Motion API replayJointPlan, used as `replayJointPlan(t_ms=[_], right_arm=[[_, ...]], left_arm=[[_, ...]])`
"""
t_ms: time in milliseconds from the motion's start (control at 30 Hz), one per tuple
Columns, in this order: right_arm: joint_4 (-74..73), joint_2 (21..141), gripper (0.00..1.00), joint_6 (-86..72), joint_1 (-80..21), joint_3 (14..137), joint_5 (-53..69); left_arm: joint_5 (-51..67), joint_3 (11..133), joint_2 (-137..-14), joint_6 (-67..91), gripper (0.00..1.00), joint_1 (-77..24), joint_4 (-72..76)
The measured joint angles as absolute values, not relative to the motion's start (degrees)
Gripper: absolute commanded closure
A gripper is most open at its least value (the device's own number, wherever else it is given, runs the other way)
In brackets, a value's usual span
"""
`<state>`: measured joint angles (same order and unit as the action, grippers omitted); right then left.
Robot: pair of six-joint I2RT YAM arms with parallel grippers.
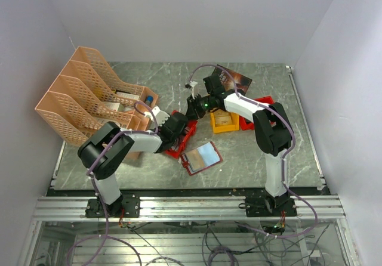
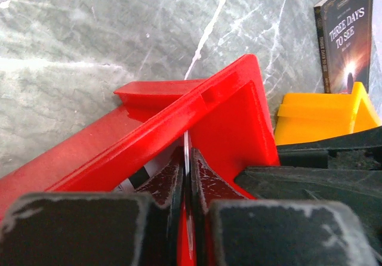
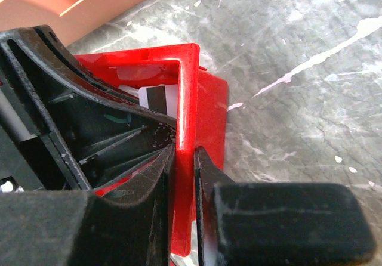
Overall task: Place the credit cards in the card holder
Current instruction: Pick up the credit card from the storage box.
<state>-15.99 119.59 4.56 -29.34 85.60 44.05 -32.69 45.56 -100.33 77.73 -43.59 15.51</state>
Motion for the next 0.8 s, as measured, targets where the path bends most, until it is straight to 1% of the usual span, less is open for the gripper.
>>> replayJointPlan(t_ms=[167,333,400,500,667,733,800], right_arm=[[-16.1,119.3,0.85,4.6,-29.0,85.6,43.1],[-16.1,118.9,0.82,5.0,-29.1,85.3,43.0],[-16.1,118.8,0.78,5.2,-29.3,85.2,43.0],[-16.2,118.7,0.70,5.5,-29.3,85.1,43.1],[-17.9,116.7,0.51,6.5,-29.3,85.1,43.1],[-18.0,115.2,0.49,6.6,-29.2,85.1,43.1],[-18.0,113.5,0.48,7.0,-29.0,85.1,43.1]], left_arm=[[-32.8,45.8,-100.2,76.1,0.93,-43.4,15.6],[-33.1,45.8,-96.3,71.9,0.93,-43.3,11.7],[-33.1,45.8,-93.9,69.7,0.93,-43.3,10.1],[-33.1,45.8,-90.4,66.1,0.93,-43.3,8.1],[-32.6,45.0,-86.2,59.4,0.93,-43.2,6.4],[-31.7,43.8,-84.9,57.2,0.93,-43.0,6.2],[-30.5,42.1,-83.5,55.6,0.93,-42.5,6.5]])
